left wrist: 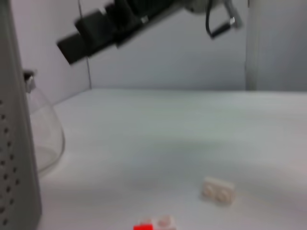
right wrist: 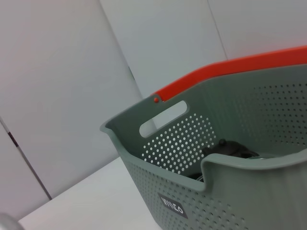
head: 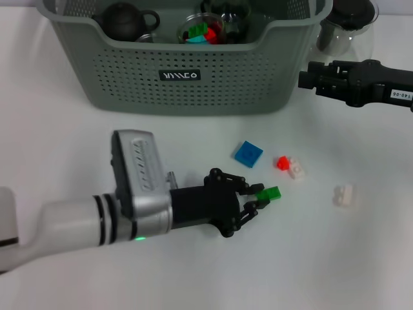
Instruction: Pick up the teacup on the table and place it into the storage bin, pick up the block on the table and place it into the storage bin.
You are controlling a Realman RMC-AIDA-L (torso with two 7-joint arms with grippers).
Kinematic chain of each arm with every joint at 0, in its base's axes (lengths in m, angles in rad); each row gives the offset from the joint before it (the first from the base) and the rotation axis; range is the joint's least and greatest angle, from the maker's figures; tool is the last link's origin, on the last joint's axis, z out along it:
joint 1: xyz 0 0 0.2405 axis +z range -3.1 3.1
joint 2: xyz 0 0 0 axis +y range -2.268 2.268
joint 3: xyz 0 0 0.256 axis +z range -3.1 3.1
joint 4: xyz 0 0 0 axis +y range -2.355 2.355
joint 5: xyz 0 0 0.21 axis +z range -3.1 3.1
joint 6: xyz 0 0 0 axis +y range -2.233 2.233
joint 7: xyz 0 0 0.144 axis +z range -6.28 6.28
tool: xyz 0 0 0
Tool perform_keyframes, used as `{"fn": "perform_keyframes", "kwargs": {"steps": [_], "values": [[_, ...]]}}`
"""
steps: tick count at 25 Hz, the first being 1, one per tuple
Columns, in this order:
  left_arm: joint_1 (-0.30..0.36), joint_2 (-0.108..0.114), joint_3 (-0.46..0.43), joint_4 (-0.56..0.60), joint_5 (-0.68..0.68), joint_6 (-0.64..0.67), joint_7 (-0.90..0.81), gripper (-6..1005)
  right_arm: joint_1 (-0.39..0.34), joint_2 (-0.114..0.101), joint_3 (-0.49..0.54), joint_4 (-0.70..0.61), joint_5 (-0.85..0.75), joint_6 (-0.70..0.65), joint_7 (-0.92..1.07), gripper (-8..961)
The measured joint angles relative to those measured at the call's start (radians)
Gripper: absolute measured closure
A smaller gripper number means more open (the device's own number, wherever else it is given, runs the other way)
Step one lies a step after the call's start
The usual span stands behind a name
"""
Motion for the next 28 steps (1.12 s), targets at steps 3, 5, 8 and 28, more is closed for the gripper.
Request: {"fn": "perform_keyframes", "kwargs": {"steps": [3, 5, 8, 28], "values": [[0.027, 0.009, 0.029, 0.080, 0.018, 0.096, -0.115, 818, -0.001, 0.000, 0.000, -0.001, 0.000, 0.000, 0.000, 529], [0.075, 0.015, 0.053, 0.208, 0.038, 0.214, -0.251, 817, -0.002, 0.000, 0.000, -0.001, 0.000, 0.000, 0.001, 529], [0.165, 0.024, 0.051, 0.469, 0.048, 0.434, -0.455, 812, -0.002, -0.001, 0.000, -0.001, 0.000, 0.000, -0.001, 529], [-0.207, 0.179, 0.264, 1.094, 0.223, 0.145, -1.707, 773, -0.001, 0.006, -0.007, -0.002, -0.001, -0.005, -0.013, 529]]}}
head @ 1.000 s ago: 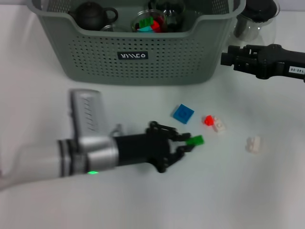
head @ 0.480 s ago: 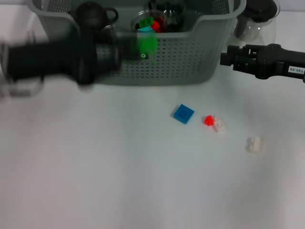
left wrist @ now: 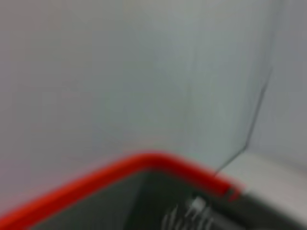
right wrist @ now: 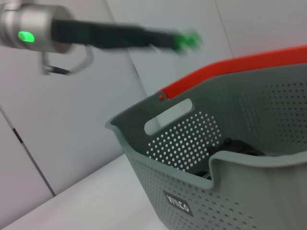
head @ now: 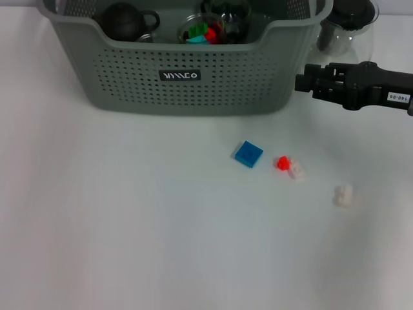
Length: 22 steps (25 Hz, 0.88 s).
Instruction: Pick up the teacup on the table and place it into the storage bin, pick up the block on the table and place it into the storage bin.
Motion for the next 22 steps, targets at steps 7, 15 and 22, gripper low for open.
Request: {"fn": "perform_keyframes", "kwargs": {"steps": [7, 15, 22], "values": [[-0.149, -0.038, 0.066, -0.242, 0.358, -0.206, -0.120, 760, 0.002, 0.000, 0.000, -0.001, 0.000, 0.002, 0.000, 526], [-0.160, -0.110, 0.127, -0.212, 0.535, -0.274, -0.224, 655, 0.008, 0.000, 0.002, -0.001, 0.001, 0.005, 0.000, 520], [0.086, -0.159, 0.016, 0.209, 0.171, -0.128, -0.096, 446, 0.004, -0.003, 0.006, -0.001, 0.001, 0.005, 0.000, 515]]}}
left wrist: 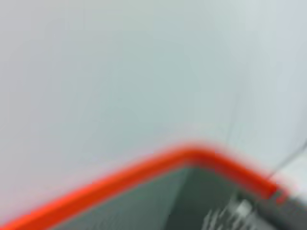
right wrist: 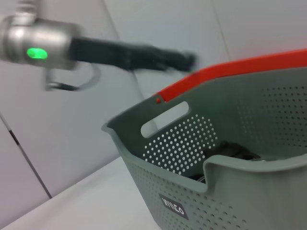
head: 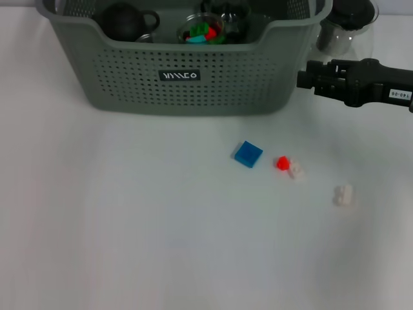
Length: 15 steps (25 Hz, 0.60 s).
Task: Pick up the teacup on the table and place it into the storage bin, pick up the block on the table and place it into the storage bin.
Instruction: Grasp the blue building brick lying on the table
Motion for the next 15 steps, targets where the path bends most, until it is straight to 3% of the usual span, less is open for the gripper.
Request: {"fn": "perform_keyframes", "kwargs": {"steps": [3, 5, 7, 11, 15], "values": [[0.165, -0.001, -0.064, 0.108, -0.346, 0.160, 0.213, 393, -0.003, -0.001, 0.001, 0.000, 0.000, 0.000, -0.003, 513], [0.226, -0.002, -0.150, 0.085, -0.514, 0.330, 0.361, 358, -0.003, -0.002, 0.001, 0.000, 0.000, 0.000, -0.003, 511], [0.256, -0.004, -0.236, 0.019, -0.596, 0.487, 0.486, 323, -0.001, -0.002, 0.001, 0.000, 0.000, -0.001, -0.001, 509], [0.309, -0.011, -0.323, -0.156, -0.535, 0.671, 0.741, 323, 0.000, -0.004, -0.005, -0.004, -0.007, -0.016, 0.012, 506], [0.363, -0.031, -0.325, -0.284, -0.367, 0.674, 0.921, 323, -0.001, -0.005, -0.062, -0.107, -0.098, -0.081, 0.094, 503]]}}
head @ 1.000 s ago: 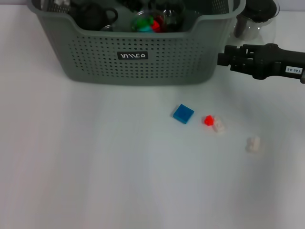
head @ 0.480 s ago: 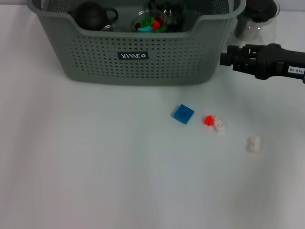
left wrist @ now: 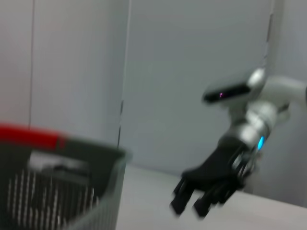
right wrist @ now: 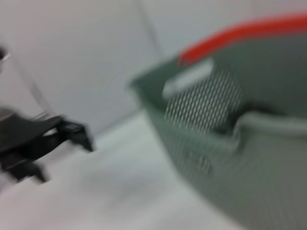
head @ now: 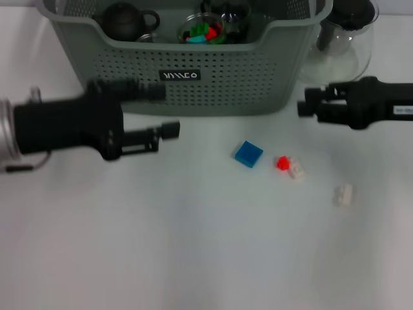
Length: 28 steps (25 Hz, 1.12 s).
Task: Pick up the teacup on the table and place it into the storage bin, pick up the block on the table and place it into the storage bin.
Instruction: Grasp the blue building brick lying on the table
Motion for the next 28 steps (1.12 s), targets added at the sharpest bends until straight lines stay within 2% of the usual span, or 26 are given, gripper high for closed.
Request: {"fn": "perform_keyframes", "kwargs": {"steps": [5, 10, 11, 13, 18, 22, 24, 25, 28], "values": [[-0.012, 0.014, -0.036, -0.191, 0.080, -0.119, 0.047, 322, 0.013, -0.004, -0.078, -0.314, -0.190, -0.141, 0.258, 499], [-0.012, 0.012, -0.038, -0.236, 0.099, -0.144, 0.081, 322, 0.095, -0.008, -0.184, -0.556, -0.389, -0.224, 0.490, 496], [-0.011, 0.011, -0.041, -0.241, 0.101, -0.141, 0.085, 322, 0.139, 0.001, -0.231, -0.590, -0.476, -0.233, 0.527, 495], [-0.007, 0.011, -0.045, -0.248, 0.102, -0.137, 0.090, 322, 0.160, 0.008, -0.251, -0.597, -0.520, -0.233, 0.538, 493], [0.010, 0.008, -0.092, -0.265, 0.105, -0.115, 0.100, 322, 0.244, 0.052, -0.321, -0.533, -0.633, -0.148, 0.623, 489], [0.016, 0.012, -0.179, -0.297, 0.107, -0.101, 0.138, 322, 0.271, 0.055, -0.414, -0.447, -0.611, -0.082, 0.696, 486], [0.016, 0.015, -0.210, -0.307, 0.109, -0.096, 0.150, 322, 0.272, 0.056, -0.503, -0.400, -0.552, -0.033, 0.687, 485], [0.016, 0.016, -0.225, -0.310, 0.110, -0.092, 0.154, 322, 0.272, 0.056, -0.503, -0.400, -0.552, -0.033, 0.687, 484], [0.016, 0.016, -0.237, -0.310, 0.111, -0.087, 0.156, 322, 0.261, 0.056, -0.595, -0.381, -0.491, 0.040, 0.675, 482]]}}
